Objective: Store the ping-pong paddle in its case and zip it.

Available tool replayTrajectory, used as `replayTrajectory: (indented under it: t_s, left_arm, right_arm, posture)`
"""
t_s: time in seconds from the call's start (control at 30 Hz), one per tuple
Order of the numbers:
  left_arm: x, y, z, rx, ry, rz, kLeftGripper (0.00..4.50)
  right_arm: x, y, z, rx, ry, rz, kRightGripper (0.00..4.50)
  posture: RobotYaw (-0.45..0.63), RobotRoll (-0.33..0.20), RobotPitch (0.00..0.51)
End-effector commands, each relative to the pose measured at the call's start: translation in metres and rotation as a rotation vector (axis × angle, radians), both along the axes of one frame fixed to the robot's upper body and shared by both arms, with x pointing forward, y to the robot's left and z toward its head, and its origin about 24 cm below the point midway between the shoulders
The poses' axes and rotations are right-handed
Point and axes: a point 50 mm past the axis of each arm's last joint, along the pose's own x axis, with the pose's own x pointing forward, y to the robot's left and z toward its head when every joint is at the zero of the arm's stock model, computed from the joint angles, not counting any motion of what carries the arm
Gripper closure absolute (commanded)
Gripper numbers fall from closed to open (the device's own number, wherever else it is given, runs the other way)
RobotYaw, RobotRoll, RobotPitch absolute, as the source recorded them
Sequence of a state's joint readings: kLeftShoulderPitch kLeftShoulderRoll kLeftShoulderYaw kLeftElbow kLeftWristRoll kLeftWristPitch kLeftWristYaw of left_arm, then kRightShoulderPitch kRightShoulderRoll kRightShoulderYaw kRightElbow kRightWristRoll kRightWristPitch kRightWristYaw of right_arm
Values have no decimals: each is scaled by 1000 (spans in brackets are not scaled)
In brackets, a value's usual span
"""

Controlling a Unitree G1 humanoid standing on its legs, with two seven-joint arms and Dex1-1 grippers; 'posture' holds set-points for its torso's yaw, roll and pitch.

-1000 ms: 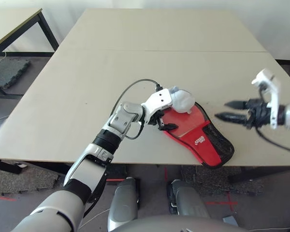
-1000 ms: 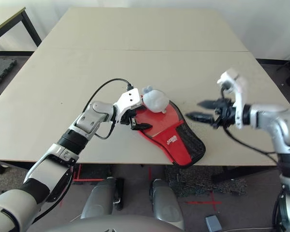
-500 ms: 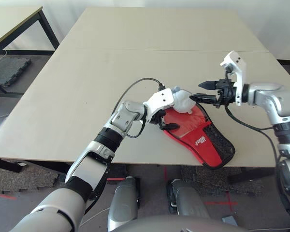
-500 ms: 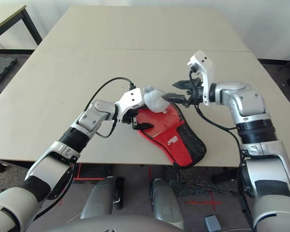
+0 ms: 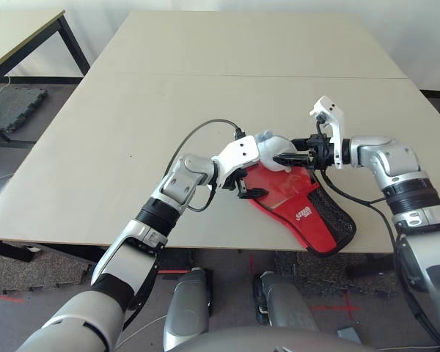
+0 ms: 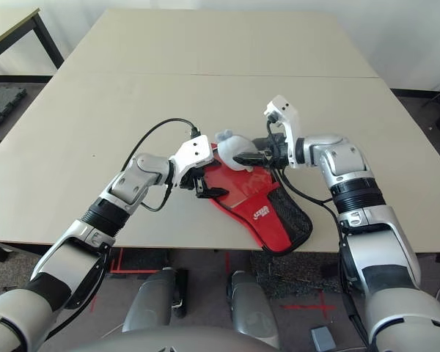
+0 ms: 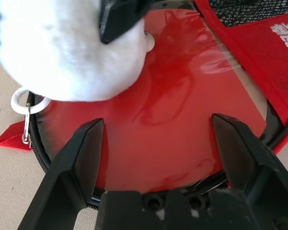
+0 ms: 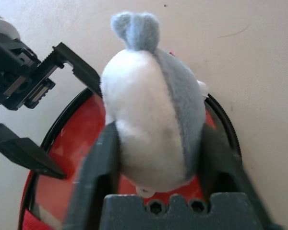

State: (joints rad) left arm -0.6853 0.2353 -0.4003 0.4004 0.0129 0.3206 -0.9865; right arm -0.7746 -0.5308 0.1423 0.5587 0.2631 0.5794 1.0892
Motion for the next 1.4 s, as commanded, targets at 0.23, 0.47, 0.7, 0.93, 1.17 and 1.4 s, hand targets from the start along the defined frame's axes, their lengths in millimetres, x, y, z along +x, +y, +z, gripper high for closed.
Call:
replayTrajectory:
  t_s: [0.23, 0.47, 0.7, 0.93, 1.17, 1.4]
  left_arm:
    - [-6, 6, -23, 70, 74, 29, 0]
    - [-7, 2, -24, 65, 81, 18, 0]
    - [-10, -2, -25, 63, 89, 6, 0]
    - [-12, -4, -26, 63, 95, -1, 0]
    - [-12, -4, -27, 66, 94, -2, 0]
    - [-12, -6, -27, 67, 94, -12, 0]
  right_arm:
    - [18, -15, 1, -9, -77, -177, 4387]
    - [36, -26, 4, -42, -170, -346, 4387]
    - [38, -45, 2, -79, -199, -452, 4387]
    - [27, -78, -1, -119, -181, -514, 4387]
    - [3, -115, -6, -164, -124, -506, 4387]
    - [-39, -144, -7, -167, 6, -376, 4387]
  posture:
    - [86, 0, 100]
    - [77, 0, 105]
    - [78, 0, 107]
    - [69, 0, 111]
    - [58, 0, 118]
    - [40, 0, 120]
